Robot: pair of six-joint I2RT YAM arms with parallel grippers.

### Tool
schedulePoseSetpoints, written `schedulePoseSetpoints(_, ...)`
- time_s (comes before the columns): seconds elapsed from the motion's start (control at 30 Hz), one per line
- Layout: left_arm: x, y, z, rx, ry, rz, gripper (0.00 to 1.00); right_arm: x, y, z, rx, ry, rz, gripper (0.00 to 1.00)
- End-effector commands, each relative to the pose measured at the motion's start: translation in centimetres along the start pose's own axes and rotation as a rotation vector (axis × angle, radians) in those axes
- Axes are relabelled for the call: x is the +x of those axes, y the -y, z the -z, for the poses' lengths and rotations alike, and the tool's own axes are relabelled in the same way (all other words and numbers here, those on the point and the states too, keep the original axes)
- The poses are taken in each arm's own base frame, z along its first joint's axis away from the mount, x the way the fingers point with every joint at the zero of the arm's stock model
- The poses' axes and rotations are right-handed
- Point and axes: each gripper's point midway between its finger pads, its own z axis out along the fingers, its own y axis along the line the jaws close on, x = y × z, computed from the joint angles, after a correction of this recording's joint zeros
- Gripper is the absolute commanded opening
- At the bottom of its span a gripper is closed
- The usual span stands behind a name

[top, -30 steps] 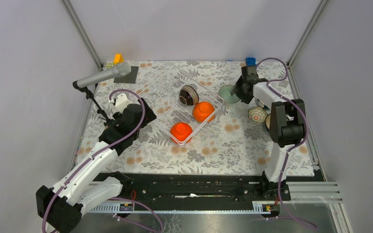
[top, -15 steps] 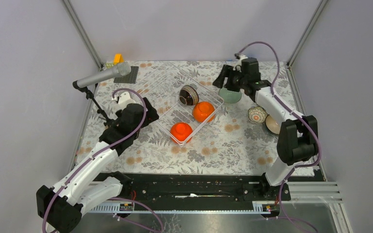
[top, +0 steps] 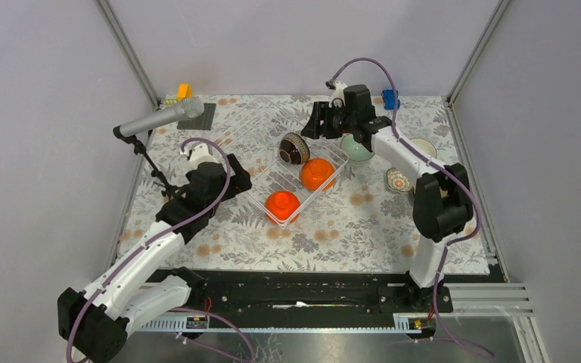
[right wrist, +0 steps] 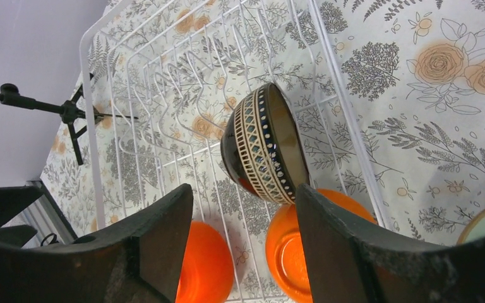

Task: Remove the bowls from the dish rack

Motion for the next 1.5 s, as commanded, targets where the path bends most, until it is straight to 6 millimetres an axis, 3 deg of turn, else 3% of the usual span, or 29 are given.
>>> schedulePoseSetpoints(0.0, -0.6, 0.9, -0.1, 0.049, 0.025, 0.017, 0.99, -1.2, -0.7, -1.6, -0.029, 0.008, 0.035, 0.67)
schedulePoseSetpoints(0.33, 1.3, 0.2, -0.9, 0.034, 0.0, 0.093, 0.99, 0.2, -0.2, -4.3, -0.045, -0.052, 0.022, 0.65)
schedulePoseSetpoints(0.63, 0.7, -1.3, -1.1, -0.04, 0.05, 0.104, 0.99, 2.0, -0.3, -6.1, -0.075, -0.116, 0.014, 0.64)
schedulePoseSetpoints(0.93, 0.2, -1.6, -1.2, -0.061, 0.074, 0.087, 0.99, 3.7, -2.6, -6.8, -0.144, -0.195, 0.017, 0.57)
schedulePoseSetpoints(1.1, -0.1, -1.7, -1.1, -0.064, 0.084, 0.082, 0.99, 4.4, -2.5, -7.1, -0.154, -0.229, -0.017, 0.57)
schedulePoseSetpoints(1.47, 0.0, -1.8, -1.0, -0.064, 0.083, 0.084, 0.99, 5.2, -3.4, -7.6, -0.22, -0.26, -0.06, 0.33)
